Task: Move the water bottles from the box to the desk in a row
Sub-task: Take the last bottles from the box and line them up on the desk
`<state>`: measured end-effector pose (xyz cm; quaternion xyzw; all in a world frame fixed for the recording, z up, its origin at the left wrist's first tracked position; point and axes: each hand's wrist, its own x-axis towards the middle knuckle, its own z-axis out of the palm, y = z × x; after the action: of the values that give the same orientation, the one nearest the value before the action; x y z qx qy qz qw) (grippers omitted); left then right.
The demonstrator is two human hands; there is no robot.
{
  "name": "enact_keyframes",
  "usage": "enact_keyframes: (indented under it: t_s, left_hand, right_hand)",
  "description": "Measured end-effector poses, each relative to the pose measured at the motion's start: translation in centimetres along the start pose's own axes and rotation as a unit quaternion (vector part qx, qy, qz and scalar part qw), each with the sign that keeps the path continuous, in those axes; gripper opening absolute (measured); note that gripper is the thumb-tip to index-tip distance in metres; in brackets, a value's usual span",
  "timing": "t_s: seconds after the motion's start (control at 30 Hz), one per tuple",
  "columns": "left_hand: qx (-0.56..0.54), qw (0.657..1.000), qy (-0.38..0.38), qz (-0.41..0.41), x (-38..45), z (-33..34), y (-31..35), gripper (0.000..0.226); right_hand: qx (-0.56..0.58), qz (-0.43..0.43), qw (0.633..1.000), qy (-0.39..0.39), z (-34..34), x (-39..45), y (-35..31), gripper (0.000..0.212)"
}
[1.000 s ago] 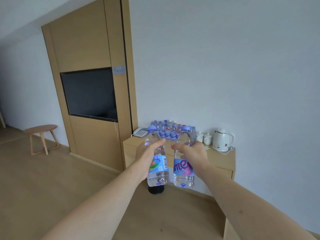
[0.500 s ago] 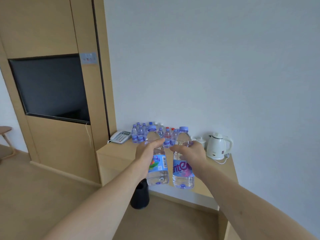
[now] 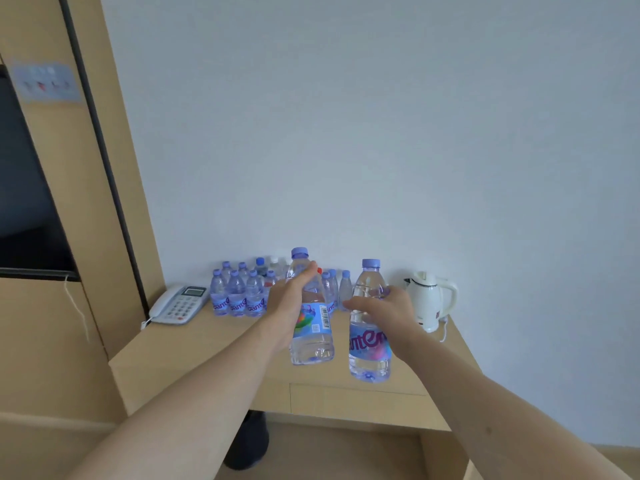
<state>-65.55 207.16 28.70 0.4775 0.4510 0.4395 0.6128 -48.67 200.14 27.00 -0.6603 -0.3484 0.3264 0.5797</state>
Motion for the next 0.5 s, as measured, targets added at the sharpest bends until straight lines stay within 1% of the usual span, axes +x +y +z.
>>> enact_keyframes:
  t_s: [0.07,0.17,0.27,0.33,0.43,0.5]
  left_hand:
    - [-0.006,1.0,-0.002,-0.01,2.8,-0.2,-0.5,0.054]
    - [0.015,1.0,0.001,-0.016,6.7,-0.4,-1.4,0.061]
    - [0.032,0.999,-0.001,-0.018,10.6,0.0,-2.5,0.065]
    - [0.044,0.999,-0.005,-0.021,13.7,0.5,-3.4,0.065]
    - [0.07,0.997,-0.006,-0.017,19.1,1.9,-4.1,0.057]
    - [0.088,0.996,-0.003,-0.013,22.8,3.1,-4.3,0.048]
  right_hand:
    - [-0.006,0.006,1.0,0.006,1.0,2.4,0.7,0.053]
    - [-0.019,0.016,1.0,0.005,2.6,6.3,2.0,0.066]
    - [-0.03,0.031,0.999,0.005,3.6,10.5,4.1,0.062]
    - [-0.036,0.044,0.998,0.005,4.0,13.7,5.6,0.065]
    - [-0.044,0.053,0.998,-0.01,4.7,19.6,7.7,0.077]
    - [-0.058,0.057,0.996,-0.025,5.2,24.1,8.7,0.076]
